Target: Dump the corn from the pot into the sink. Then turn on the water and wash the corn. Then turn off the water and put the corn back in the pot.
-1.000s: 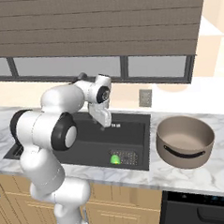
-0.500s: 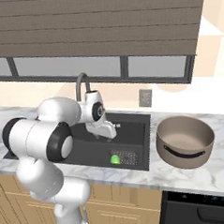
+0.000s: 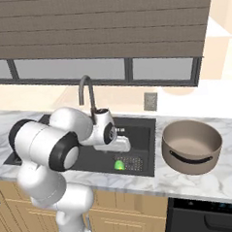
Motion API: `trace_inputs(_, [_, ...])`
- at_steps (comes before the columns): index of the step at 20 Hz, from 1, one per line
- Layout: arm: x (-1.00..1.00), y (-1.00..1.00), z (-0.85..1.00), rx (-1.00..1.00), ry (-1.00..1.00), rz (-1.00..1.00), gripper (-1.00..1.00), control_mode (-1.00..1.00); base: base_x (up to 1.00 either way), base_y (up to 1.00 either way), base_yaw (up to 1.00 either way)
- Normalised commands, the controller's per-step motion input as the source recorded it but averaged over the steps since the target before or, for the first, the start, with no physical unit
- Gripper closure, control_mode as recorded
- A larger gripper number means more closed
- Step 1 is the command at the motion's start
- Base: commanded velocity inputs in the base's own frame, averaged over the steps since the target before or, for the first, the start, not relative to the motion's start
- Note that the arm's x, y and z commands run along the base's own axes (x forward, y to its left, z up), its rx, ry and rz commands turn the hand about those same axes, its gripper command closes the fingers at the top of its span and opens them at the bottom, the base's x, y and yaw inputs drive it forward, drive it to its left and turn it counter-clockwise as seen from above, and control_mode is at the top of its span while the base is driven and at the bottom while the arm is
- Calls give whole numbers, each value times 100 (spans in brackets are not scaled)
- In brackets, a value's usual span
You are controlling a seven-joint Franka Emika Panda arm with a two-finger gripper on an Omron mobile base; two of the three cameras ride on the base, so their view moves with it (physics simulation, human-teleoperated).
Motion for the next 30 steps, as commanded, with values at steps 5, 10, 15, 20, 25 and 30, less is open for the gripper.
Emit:
trace_inputs(5, [19, -7, -56, 2, 0, 30, -100, -100, 0, 0, 0])
trace_inputs(10, [18, -2, -34, 0, 0, 22, -100, -100, 0, 0, 0])
trace_inputs(15, [42, 0, -14, 0, 0, 2, -100, -100, 0, 0, 0])
trace_inputs(20, [31, -2, -35, 2, 0, 2, -100, -100, 0, 0, 0])
trace_inputs(25, [16, 0, -31, 0, 0, 0, -100, -100, 0, 0, 0])
trace_inputs(30, [24, -1, -22, 0, 0, 4, -100, -100, 0, 0, 0])
